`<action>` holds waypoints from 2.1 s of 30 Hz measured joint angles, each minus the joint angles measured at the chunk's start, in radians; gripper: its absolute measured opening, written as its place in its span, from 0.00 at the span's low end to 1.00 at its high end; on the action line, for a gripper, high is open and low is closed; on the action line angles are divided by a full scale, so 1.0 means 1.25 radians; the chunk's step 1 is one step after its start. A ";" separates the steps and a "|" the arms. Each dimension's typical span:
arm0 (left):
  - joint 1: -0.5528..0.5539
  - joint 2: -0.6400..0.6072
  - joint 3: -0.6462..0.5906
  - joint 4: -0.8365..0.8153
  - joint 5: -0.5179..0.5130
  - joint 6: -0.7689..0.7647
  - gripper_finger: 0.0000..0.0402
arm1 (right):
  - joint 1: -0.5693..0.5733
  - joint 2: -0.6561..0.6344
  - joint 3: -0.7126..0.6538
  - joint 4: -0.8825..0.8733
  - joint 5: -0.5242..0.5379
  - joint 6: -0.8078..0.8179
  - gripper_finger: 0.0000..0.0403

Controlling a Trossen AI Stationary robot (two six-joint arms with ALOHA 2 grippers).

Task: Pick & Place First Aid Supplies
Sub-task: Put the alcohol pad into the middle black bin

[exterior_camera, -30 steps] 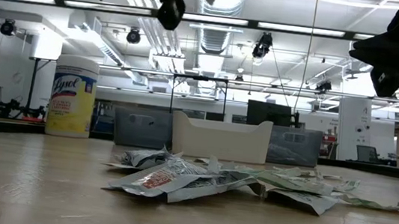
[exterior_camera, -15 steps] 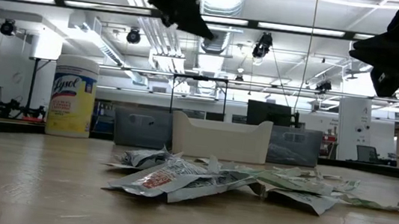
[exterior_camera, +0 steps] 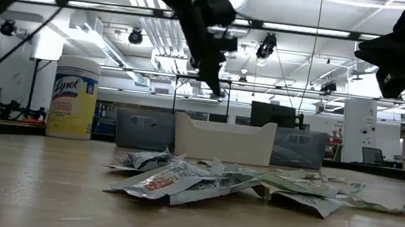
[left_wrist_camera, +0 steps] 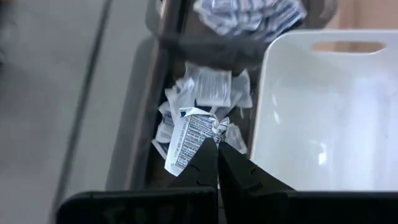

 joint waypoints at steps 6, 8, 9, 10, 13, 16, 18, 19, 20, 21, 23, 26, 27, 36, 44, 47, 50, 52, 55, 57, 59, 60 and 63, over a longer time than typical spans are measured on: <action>0.045 0.148 0.159 -0.120 0.013 -0.001 0.00 | 0.000 0.000 0.000 0.000 0.000 0.000 0.16; 0.052 0.185 0.194 -0.140 0.013 -0.001 0.00 | 0.000 0.000 0.000 0.000 0.000 0.000 0.16; 0.055 0.202 0.208 -0.148 0.014 -0.001 0.00 | 0.000 0.000 0.000 0.000 0.000 0.000 0.16; 0.058 0.216 0.223 -0.157 0.016 -0.002 0.00 | 0.000 0.000 0.000 0.000 0.000 0.000 0.16; 0.067 0.246 0.254 -0.179 0.017 -0.020 0.00 | 0.000 0.000 0.000 0.000 0.000 0.000 0.16; 0.078 0.257 0.260 -0.188 0.025 -0.031 0.00 | 0.000 0.000 0.000 0.000 0.000 0.000 0.16; 0.085 0.264 0.255 -0.191 0.031 -0.045 0.00 | 0.000 0.000 0.000 0.000 0.000 0.000 0.16; 0.088 0.266 0.252 -0.191 0.031 -0.047 0.00 | 0.000 0.000 0.000 0.000 0.000 0.000 0.16; 0.089 0.267 0.248 -0.192 0.032 -0.048 0.00 | 0.000 0.000 0.000 0.000 0.000 0.000 0.16; 0.091 0.269 0.246 -0.195 0.035 -0.048 0.00 | 0.000 0.000 0.000 0.000 0.000 0.000 0.16; 0.092 0.269 0.246 -0.200 0.046 -0.048 0.01 | 0.000 0.000 0.000 0.000 0.000 0.000 0.16; 0.092 0.269 0.246 -0.198 0.048 -0.045 0.04 | 0.000 0.000 0.000 0.000 0.000 0.000 0.16; 0.093 0.269 0.246 -0.198 0.053 -0.044 0.06 | 0.000 0.000 0.000 0.000 0.000 0.000 0.16; 0.096 0.238 0.264 -0.237 0.063 -0.054 0.31 | 0.000 0.000 0.000 0.000 0.000 0.000 0.16; 0.079 0.120 0.336 -0.448 0.089 -0.145 0.37 | 0.000 0.000 0.000 0.000 0.001 0.000 0.16; 0.065 0.064 0.334 -0.509 0.127 -0.185 0.38 | 0.000 0.000 0.000 0.000 0.001 0.000 0.16; 0.045 0.005 0.309 -0.542 0.155 -0.233 0.38 | 0.000 0.000 0.000 0.000 0.001 0.000 0.16; 0.026 -0.024 0.285 -0.546 0.157 -0.264 0.38 | 0.000 0.000 0.000 0.000 0.001 0.000 0.16; -0.012 -0.072 0.239 -0.538 0.158 -0.302 0.38 | 0.000 0.000 0.000 0.000 0.000 0.000 0.16; -0.038 -0.104 0.206 -0.537 0.160 -0.325 0.38 | 0.000 0.000 0.000 0.000 0.000 0.000 0.16; -0.065 -0.126 0.169 -0.535 0.159 -0.348 0.38 | 0.000 0.000 0.000 0.000 0.000 0.000 0.16; -0.080 -0.131 0.151 -0.536 0.157 -0.358 0.38 | 0.000 0.000 0.000 0.000 0.000 0.000 0.16; -0.126 -0.141 0.102 -0.532 0.158 -0.393 0.38 | 0.000 0.000 0.000 0.000 0.000 0.000 0.16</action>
